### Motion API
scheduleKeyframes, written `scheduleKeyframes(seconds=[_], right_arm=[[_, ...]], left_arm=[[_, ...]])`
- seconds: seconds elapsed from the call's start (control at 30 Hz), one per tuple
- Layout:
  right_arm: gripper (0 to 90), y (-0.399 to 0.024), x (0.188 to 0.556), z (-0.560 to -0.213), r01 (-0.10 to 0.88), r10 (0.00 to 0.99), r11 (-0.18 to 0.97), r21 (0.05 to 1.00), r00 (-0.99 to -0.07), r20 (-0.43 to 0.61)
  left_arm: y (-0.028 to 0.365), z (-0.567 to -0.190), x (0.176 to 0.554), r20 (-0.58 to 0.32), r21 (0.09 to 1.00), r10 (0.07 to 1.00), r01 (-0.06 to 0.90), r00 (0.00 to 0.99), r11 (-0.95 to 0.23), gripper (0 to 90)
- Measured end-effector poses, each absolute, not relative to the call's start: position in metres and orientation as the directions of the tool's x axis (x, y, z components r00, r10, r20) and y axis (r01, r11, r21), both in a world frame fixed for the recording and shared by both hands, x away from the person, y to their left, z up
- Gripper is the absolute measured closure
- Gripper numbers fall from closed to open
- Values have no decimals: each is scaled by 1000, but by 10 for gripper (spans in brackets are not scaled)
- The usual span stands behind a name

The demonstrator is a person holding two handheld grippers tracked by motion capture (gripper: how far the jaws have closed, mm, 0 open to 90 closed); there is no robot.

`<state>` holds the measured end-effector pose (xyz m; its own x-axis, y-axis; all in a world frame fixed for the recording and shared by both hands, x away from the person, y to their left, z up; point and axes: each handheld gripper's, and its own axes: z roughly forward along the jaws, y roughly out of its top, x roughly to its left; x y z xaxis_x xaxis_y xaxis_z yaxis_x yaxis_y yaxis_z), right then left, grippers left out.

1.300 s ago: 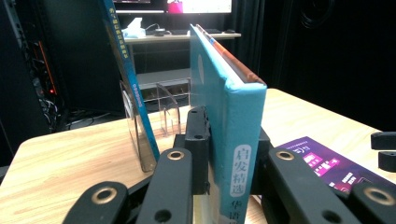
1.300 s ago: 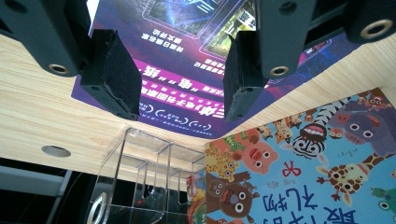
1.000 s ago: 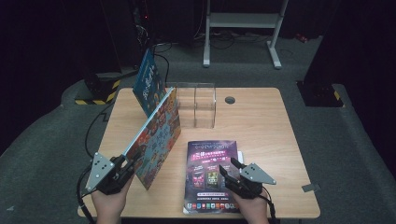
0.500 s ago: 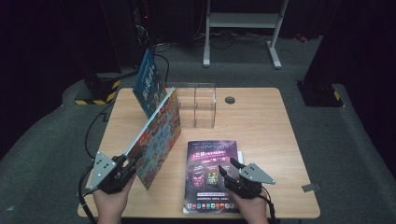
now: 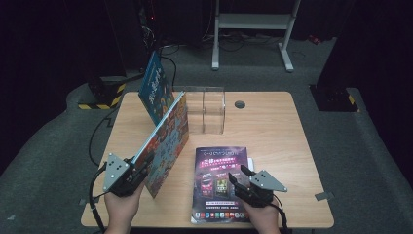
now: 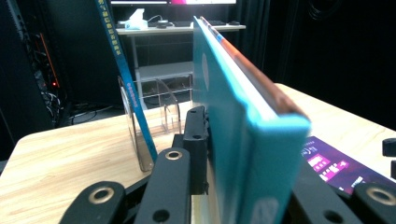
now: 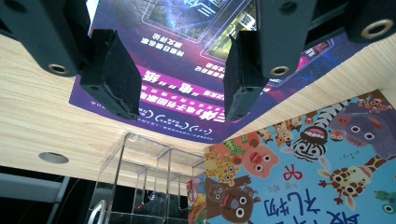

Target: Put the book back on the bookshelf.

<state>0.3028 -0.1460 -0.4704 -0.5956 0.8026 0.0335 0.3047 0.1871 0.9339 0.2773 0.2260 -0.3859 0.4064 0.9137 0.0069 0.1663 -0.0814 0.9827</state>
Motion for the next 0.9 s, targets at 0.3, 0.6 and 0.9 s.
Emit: scheduleKeyframes(seconds=[0.3,0.6,0.9], right_arm=[[468,-148,303,-470,303,805,187,934,-593,31],[463,-150,303,-470,313,810,186,931,-586,35],[456,-161,315,-471,339,827,244,909,-562,-12]], left_arm=[[221,-391,288,-8,979,919,191,395,-73,755],[221,-387,292,-36,982,925,183,379,-37,734],[218,-381,293,23,983,931,161,365,-87,776]])
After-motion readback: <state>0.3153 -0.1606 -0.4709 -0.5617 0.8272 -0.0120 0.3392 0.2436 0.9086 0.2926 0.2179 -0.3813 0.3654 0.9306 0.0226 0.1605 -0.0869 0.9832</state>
